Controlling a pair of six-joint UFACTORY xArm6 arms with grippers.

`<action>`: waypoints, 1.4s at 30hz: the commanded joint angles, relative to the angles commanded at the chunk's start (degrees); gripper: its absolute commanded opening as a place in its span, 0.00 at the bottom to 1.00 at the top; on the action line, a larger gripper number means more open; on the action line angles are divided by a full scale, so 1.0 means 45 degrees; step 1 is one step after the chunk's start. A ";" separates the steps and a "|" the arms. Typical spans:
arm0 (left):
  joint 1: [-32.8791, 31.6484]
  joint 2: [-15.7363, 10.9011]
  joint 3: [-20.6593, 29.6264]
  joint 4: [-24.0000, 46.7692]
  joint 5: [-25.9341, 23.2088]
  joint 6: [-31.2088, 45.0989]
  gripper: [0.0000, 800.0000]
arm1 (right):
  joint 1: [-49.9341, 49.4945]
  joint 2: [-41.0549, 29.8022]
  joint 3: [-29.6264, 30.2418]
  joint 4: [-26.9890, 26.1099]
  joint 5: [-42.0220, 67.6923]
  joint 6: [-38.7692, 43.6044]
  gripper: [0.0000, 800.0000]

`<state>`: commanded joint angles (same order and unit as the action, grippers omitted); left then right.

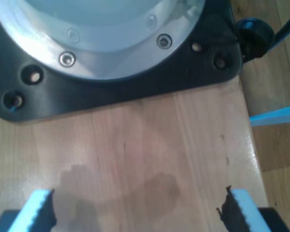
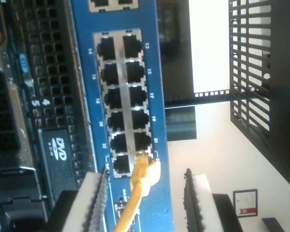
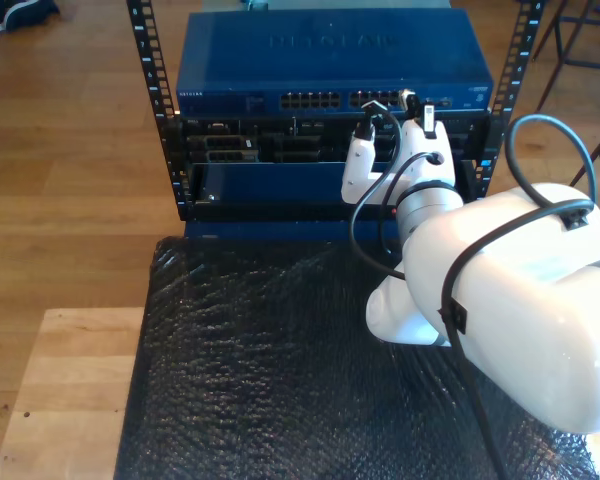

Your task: Grab the cable and plug it in

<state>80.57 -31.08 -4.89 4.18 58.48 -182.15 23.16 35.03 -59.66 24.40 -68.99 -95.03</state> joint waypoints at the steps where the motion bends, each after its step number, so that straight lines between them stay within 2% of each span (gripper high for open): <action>1: 0.0000 0.0000 0.0000 0.0000 0.0000 -0.0020 1.00 | -0.0020 0.0000 0.0000 0.0020 0.0000 0.0000 0.45; 6: 0.0000 0.0000 0.0000 0.0000 0.0000 -0.0020 1.00 | -0.0059 0.0020 -0.0020 0.0020 -0.0020 0.0020 0.34; 13: 0.0000 0.0000 0.0000 0.0000 0.0000 -0.0020 1.00 | -0.0117 0.0020 -0.0039 0.0020 0.0000 0.0020 0.28; 23: 0.0000 0.0000 0.0000 0.0000 0.0000 -0.0020 1.00 | -0.0137 0.0039 0.0000 0.0020 0.0000 0.0039 0.09; 31: 0.0000 0.0000 0.0000 0.0000 0.0000 -0.0020 1.00 | -0.0156 0.0039 -0.0039 0.0020 0.0000 0.0039 0.02; 42: 0.0000 0.0000 0.0000 0.0000 0.0000 0.0000 1.00 | -0.0156 0.0449 -0.0547 0.0000 0.0137 0.0020 0.01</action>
<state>80.57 -31.08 -4.89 4.18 58.48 -182.15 22.46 37.05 -62.12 24.40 -68.37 -94.95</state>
